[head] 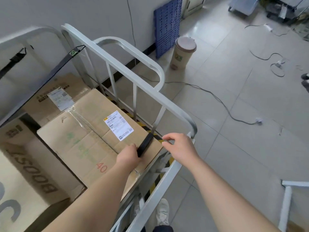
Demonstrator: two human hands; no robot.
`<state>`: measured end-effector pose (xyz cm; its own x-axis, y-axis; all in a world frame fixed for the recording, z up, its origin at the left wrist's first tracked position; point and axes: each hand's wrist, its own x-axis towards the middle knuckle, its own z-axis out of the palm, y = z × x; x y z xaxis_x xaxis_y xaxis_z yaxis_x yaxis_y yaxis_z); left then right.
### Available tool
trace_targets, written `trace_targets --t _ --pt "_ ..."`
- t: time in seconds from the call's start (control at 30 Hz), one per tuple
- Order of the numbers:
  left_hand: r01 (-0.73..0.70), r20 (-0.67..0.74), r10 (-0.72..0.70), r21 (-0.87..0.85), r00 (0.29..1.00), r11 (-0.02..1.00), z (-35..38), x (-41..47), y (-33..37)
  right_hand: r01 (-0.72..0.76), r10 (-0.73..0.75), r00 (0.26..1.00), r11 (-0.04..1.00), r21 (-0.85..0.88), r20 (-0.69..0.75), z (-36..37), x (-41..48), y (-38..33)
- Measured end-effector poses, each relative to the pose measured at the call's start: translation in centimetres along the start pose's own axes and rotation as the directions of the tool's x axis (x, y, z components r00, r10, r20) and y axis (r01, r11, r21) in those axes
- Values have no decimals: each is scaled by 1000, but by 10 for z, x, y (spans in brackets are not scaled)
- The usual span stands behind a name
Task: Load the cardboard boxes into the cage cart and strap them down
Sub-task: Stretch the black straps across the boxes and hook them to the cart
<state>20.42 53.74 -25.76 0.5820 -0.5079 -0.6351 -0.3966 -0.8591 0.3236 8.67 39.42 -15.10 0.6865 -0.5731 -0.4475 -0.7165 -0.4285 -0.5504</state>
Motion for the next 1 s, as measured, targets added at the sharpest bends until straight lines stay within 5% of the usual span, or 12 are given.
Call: trace_targets --t 0.2,0.37,0.47,0.67,0.73,0.8,0.9,1.0 --pt "-59 98 80 -201 992 978 3 0 0 -51 50 999 995 82 17 -1 7 0" --pt "-181 -23 221 -655 975 733 -60 -57 12 -207 201 978 922 327 52 -9 0 -18" --pt "-261 -62 324 -743 944 616 -104 -104 11 -422 335 905 638 645 261 -6 -5 -34" --pt "-280 32 443 -732 896 620 -150 -177 -10 -502 190 848 -6 865 494 13 -5 -69" --pt "-241 63 406 -718 912 653 -156 -196 -18 -448 164 860 -211 869 484 15 -3 -76" --pt "-192 40 317 -722 948 664 -160 -212 -27 -373 220 867 -310 874 448 12 0 -76" --pt "-140 -118 77 -743 990 655 -166 -224 -41 -315 324 857 -288 905 401 0 3 -64" --pt "-114 -313 -177 -726 933 678 -161 -225 -50 -332 290 873 -236 913 393 -17 -5 -60"
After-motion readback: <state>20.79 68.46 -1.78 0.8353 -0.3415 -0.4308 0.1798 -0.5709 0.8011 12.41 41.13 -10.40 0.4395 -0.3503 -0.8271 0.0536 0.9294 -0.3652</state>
